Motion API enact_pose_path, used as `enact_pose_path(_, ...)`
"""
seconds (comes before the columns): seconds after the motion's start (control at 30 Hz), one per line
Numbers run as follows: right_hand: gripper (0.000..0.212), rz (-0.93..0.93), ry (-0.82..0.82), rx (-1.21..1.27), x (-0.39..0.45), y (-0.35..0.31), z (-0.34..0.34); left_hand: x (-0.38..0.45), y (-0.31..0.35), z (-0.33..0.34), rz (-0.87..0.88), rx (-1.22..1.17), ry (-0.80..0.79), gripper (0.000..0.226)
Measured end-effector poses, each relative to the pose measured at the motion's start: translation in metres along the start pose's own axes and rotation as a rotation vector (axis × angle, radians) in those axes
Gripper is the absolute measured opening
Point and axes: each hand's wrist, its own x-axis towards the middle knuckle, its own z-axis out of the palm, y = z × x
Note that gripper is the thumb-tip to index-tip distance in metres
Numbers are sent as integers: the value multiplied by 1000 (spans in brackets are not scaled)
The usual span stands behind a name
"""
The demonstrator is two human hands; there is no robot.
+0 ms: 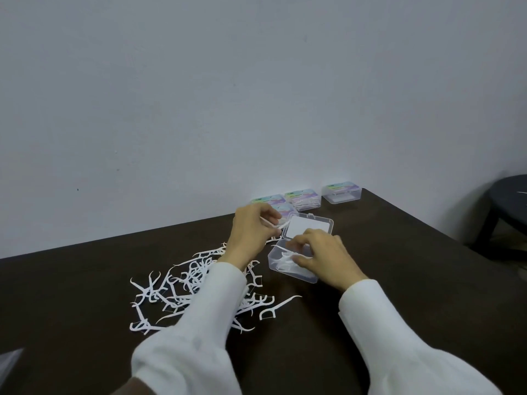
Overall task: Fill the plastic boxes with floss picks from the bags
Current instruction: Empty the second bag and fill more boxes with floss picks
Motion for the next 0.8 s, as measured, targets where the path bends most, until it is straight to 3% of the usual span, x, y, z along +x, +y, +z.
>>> enact_pose_path(0.17,28,92,-32,46,5,-3,11,1,-5,-4,-42,-47,43,23)
enact_pose_path(0.33,18,74,-31,53,7,0,11,2,-6,-4,-44,-58,32,21)
enact_pose_path(0.47,18,-2,90,-79,7,-1,10,2,-6,-5,-40,-71,31,22)
enact_pose_path(0.63,19,61,244,36,4,1,2,2,-4,-3,-44,-143,74,19)
enact_pose_path(0.8,19,112,170,-56,2,8,-1,2,-5,0,-105,-238,147,17)
